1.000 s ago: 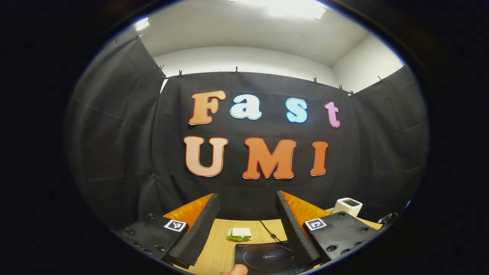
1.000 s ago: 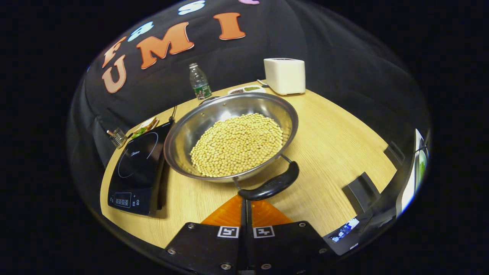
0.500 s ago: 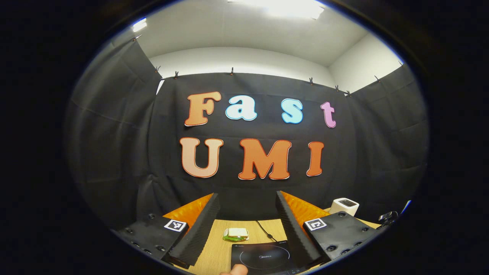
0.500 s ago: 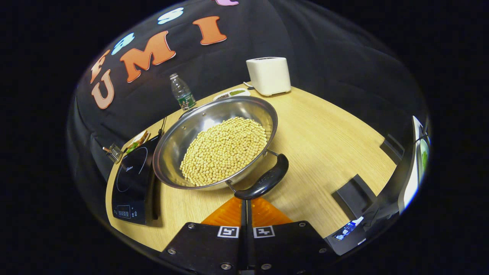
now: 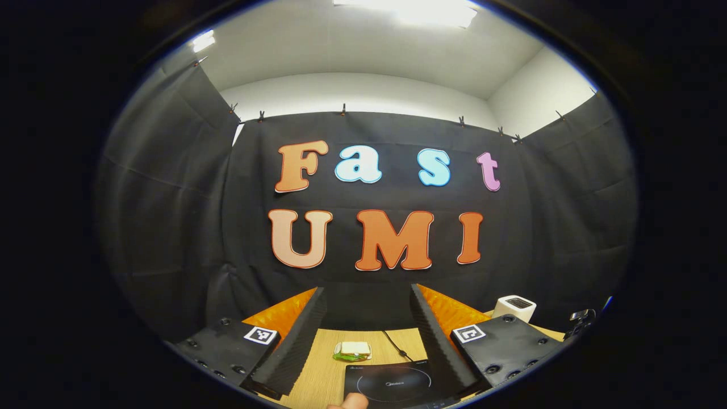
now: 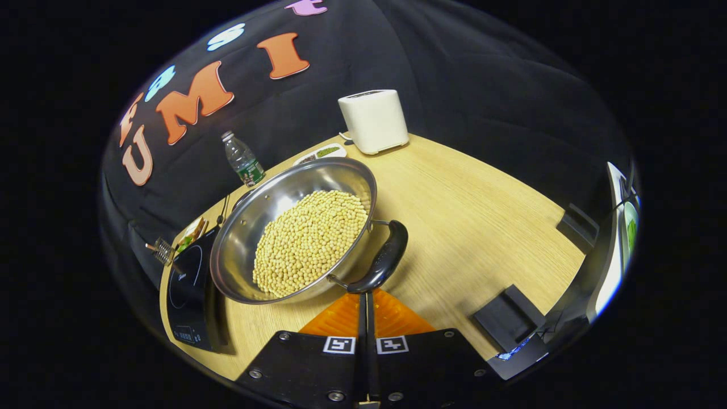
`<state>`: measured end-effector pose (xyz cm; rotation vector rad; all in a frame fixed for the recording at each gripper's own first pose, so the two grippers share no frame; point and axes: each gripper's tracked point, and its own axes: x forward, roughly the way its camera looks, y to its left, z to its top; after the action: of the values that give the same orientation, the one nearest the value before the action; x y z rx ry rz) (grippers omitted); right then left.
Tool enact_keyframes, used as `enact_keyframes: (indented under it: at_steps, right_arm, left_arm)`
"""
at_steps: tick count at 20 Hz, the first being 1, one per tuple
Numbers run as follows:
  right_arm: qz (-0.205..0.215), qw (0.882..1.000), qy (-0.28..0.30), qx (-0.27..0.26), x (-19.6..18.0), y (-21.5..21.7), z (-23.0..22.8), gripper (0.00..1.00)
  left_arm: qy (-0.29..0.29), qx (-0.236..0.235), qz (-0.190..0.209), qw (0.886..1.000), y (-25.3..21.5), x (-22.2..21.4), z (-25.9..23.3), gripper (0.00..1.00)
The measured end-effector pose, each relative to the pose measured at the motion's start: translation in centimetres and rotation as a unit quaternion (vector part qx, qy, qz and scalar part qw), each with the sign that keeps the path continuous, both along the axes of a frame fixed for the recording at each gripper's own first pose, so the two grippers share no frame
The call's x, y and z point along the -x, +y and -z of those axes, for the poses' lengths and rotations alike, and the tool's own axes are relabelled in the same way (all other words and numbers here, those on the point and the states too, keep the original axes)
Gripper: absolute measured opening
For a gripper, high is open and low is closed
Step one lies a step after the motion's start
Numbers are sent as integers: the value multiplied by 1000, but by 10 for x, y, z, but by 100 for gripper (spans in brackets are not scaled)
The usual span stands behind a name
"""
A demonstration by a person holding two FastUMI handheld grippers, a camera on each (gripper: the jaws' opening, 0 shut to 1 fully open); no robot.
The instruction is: First push the handle of the pot to place it horizontally, then grasp the pot with both hands and set it on the induction cooktop.
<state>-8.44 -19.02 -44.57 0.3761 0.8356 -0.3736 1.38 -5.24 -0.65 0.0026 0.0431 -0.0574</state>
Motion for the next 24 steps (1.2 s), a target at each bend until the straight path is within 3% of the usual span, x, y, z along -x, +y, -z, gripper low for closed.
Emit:
enact_keyframes:
  at_steps: [11,24]
  right_arm:
    - [26,1000,-12,-13,-28,-35,7,0]
    - [24,999,-13,-18,-63,-62,13,0]
  left_arm:
    - [11,2,-6,1000,-5,-10,5,96]
    - [28,8,-3,1000,-12,-31,22,96]
